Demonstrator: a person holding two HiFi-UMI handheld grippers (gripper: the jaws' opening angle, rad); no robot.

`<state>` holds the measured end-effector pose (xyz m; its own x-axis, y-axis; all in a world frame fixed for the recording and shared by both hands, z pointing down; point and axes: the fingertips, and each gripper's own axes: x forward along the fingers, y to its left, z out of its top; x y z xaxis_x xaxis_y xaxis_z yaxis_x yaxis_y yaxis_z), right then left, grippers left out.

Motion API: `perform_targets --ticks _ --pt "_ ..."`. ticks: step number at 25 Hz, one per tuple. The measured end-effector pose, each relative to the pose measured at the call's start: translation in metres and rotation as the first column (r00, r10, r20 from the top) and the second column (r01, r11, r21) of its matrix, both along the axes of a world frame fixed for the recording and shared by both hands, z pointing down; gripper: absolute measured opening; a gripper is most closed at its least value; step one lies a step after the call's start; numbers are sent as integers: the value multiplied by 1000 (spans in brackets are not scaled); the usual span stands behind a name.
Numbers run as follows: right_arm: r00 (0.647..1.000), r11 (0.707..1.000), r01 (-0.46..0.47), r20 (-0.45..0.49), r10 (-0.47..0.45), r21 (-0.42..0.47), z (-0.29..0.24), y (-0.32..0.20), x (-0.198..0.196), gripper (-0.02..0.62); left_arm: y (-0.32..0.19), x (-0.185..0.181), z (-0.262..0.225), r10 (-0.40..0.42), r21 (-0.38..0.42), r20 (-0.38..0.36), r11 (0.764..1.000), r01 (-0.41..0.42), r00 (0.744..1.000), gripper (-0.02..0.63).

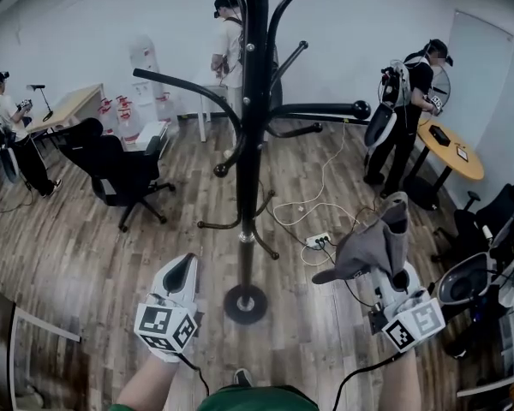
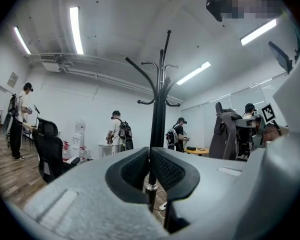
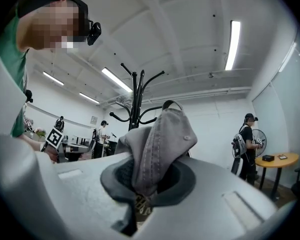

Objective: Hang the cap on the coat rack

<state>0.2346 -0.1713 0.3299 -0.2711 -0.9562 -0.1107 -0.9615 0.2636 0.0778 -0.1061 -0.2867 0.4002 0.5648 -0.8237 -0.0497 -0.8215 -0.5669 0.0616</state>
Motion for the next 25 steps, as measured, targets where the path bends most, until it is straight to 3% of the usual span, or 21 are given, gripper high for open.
perform_targets --ticks 5,14,19,25 --pt "1000 1000 30 5 -30 2 -7 -35 -10 23 -18 -18 3 -27 -9 4 1000 27 1000 23" --pt "979 980 198 40 -198 14 -16 -80 -7 23 -13 -30 4 -148 -14 14 989 148 989 23" --pt "950 952 307 62 -307 24 -28 -97 -4 23 -1 -21 -14 -215 14 8 976 215 976 23" --pt "908 908 417 27 -418 34 -39 -115 -1 23 15 -9 -15 -271 17 21 962 271 962 23"
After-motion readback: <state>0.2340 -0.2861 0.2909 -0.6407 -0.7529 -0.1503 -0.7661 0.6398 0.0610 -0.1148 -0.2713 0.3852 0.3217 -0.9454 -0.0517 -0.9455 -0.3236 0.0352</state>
